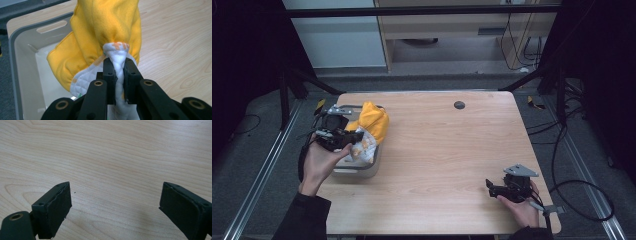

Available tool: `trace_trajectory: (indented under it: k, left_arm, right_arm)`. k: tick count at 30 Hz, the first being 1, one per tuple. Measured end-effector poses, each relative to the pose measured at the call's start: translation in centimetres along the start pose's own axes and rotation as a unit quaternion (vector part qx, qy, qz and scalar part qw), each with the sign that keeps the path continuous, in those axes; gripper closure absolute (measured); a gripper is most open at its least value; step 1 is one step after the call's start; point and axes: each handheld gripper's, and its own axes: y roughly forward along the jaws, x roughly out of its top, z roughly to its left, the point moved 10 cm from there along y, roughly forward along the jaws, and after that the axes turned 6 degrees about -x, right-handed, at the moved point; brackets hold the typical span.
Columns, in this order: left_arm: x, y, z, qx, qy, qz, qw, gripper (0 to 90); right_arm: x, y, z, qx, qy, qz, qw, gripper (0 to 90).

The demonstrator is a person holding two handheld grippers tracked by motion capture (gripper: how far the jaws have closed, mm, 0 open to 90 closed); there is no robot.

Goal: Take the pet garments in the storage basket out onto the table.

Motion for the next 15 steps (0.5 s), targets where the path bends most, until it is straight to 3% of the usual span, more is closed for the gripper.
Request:
trace_trajectory:
  k: [15]
  left_arm:
    - [0.3, 1.1, -3.6, -0.028, 0.035, 0.005, 0.999, 82.0]
  right_arm:
    - [0.1, -0.3, -0.1, -0.001, 0.006, -0.004, 1.0, 10.2]
